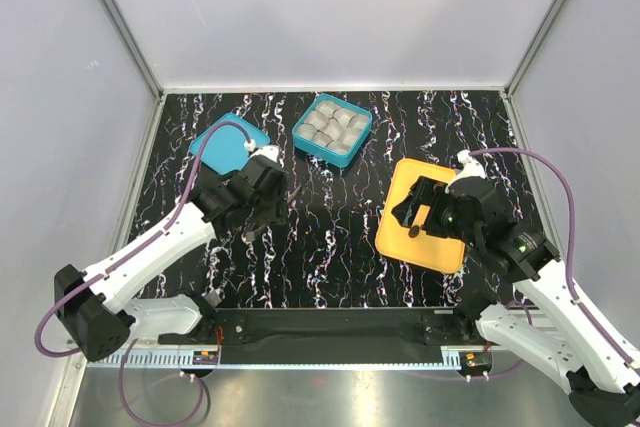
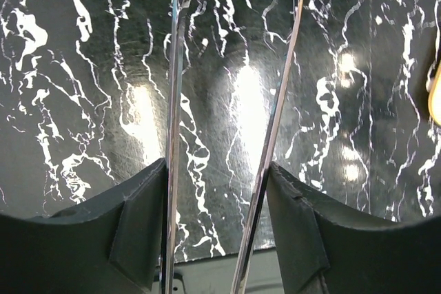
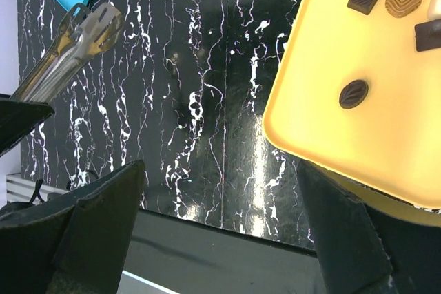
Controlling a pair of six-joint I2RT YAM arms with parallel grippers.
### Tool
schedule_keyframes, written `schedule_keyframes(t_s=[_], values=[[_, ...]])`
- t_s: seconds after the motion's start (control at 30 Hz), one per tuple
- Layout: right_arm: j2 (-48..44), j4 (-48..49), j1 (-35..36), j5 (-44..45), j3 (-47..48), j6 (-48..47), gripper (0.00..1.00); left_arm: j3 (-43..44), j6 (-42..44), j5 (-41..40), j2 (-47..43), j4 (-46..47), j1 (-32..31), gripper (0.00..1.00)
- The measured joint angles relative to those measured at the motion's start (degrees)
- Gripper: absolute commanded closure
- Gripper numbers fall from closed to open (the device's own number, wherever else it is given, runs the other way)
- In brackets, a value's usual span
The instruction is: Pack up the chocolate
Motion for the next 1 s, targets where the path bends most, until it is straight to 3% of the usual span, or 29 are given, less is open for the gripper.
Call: schedule_keyframes(t_s=[0.3, 0.7, 1.0], values=[[-0.33, -3.19, 0.0, 0.87, 4.22, -0.81, 0.0, 5.88, 2.56, 0.24, 3.04, -0.07, -8.85, 0.43], [-5.46, -4.85, 0.0, 5.79, 11.23, -2.29, 0.0, 22.73, 5.95, -0.57, 23.54, 4.17, -22.93, 0.45], [-12.11, -6.38, 0.0, 11.39, 13.14, -2.29, 0.0, 27.96, 6.82, 0.39, 33.83, 6.93, -27.41, 0.46]])
